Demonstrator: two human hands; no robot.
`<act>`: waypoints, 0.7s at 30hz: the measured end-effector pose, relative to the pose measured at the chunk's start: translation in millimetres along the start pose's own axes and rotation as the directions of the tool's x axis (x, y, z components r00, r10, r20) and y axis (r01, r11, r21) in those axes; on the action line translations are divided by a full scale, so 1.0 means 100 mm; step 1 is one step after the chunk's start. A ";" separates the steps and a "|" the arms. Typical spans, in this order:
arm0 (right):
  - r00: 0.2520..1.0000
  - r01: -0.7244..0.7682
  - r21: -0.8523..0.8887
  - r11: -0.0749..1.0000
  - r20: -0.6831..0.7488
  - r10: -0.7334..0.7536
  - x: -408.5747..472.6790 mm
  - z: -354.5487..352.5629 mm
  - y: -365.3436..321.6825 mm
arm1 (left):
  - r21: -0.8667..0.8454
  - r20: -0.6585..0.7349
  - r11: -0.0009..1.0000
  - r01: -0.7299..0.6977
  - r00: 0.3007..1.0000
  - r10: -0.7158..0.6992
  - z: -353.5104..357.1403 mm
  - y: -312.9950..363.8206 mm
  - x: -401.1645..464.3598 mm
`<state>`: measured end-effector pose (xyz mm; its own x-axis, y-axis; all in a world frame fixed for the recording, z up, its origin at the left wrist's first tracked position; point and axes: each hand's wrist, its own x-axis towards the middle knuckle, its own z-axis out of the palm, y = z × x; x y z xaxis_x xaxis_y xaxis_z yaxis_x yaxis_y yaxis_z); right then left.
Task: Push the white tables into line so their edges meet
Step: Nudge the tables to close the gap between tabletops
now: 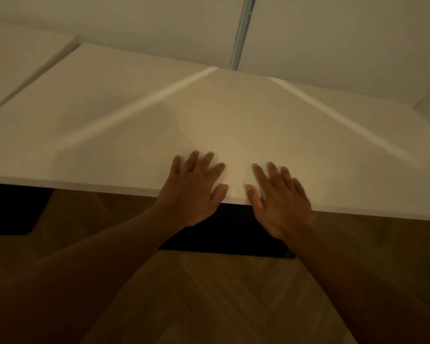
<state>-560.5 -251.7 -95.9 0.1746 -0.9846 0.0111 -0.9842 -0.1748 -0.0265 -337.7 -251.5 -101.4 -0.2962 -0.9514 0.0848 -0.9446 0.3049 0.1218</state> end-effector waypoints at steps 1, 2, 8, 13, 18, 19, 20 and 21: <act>1.000 0.005 -0.007 1.000 0.000 -0.005 0.00 -0.01 0.16 | -0.001 0.013 1.000 0.023 1.000 -0.023 0.01 0.13 0.07; 1.000 0.007 -0.013 1.000 0.001 -0.007 0.00 -0.02 0.32 | -0.008 0.023 0.999 0.050 0.999 -0.049 0.01 0.27 0.14; 1.000 0.006 -0.047 0.999 0.003 -0.006 0.04 -0.09 1.35 | -0.062 0.001 0.998 0.034 0.999 -0.034 0.14 1.15 0.55; 0.999 0.038 -0.040 0.998 -0.020 -0.039 0.09 -0.11 1.83 | -0.076 0.001 0.996 0.045 0.999 -0.045 0.26 1.70 0.88; 0.998 0.039 -0.029 0.999 -0.057 -0.041 0.11 -0.04 1.92 | 0.051 -0.034 0.989 0.141 0.990 -0.139 0.36 1.89 1.00; 0.998 0.044 -0.035 0.998 -0.052 -0.046 0.12 -0.03 1.92 | 0.065 -0.053 0.987 0.147 0.988 -0.144 0.36 1.89 0.99; 0.997 0.048 -0.041 0.998 -0.050 -0.050 0.12 -0.02 1.92 | 0.077 -0.069 0.987 0.145 0.988 -0.139 0.36 1.89 0.98; 0.997 0.047 -0.046 0.998 -0.058 -0.050 0.11 -0.01 1.92 | 0.083 -0.080 0.987 0.141 0.988 -0.134 0.37 1.90 0.98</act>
<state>-748.0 -296.7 -99.8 0.2217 -0.9725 0.0708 -0.9751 -0.2208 0.0202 -551.6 -288.3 -107.0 -0.1547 -0.9770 0.1466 -0.9853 0.1635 0.0501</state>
